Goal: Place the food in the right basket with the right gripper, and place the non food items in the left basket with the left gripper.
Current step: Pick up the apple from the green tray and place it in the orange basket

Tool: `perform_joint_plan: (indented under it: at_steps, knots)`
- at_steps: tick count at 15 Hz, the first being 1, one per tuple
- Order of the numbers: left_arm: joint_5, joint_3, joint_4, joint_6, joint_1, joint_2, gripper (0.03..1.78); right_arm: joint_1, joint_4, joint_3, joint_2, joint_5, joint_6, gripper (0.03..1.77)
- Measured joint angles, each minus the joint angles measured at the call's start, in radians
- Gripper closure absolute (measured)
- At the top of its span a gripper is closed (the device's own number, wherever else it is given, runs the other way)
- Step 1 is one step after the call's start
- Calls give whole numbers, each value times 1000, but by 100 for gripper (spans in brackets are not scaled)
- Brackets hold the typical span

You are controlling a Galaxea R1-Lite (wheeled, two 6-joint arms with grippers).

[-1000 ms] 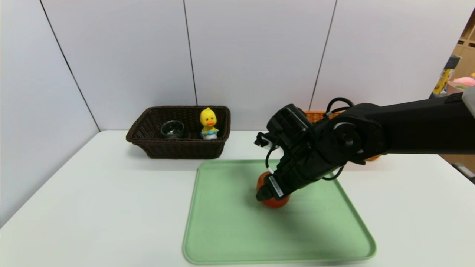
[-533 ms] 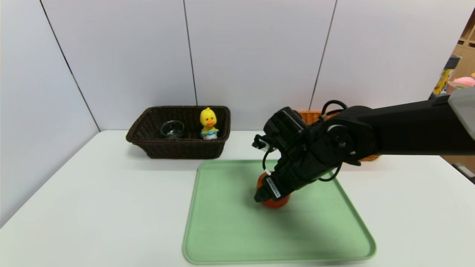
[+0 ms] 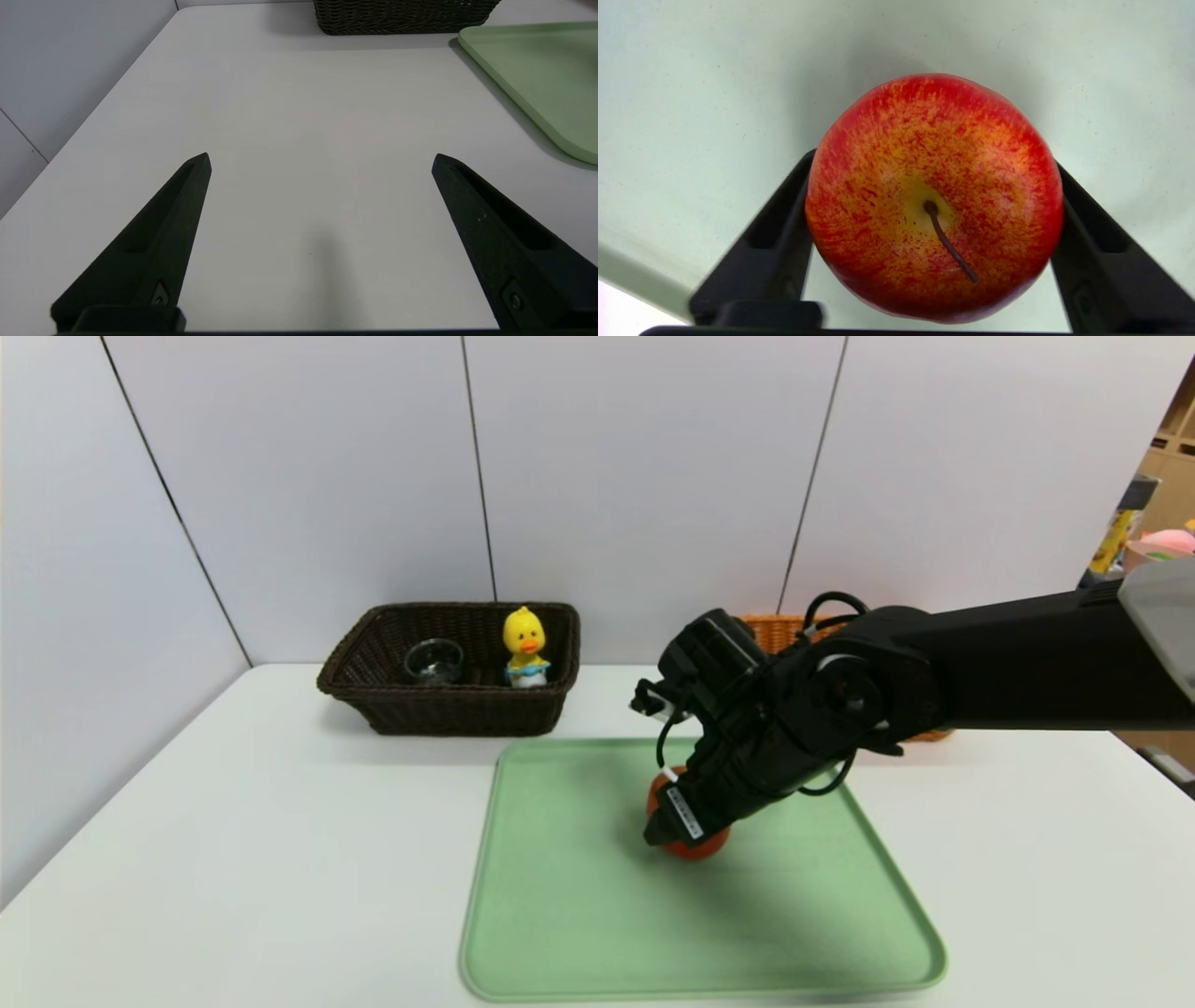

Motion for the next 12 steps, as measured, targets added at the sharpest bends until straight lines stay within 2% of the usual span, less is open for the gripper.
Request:
perform_joint_plan:
  at_steps: [2, 8, 12]
  knots:
    - [0, 0, 0, 0, 0, 0, 12, 0, 0, 0, 1, 0, 0, 53]
    - [0, 0, 0, 0, 0, 0, 12, -1, 0, -1, -9, -1, -1, 53]
    - [0, 0, 0, 0, 0, 0, 12, -17, -7, -1, -81, -4, -2, 54]
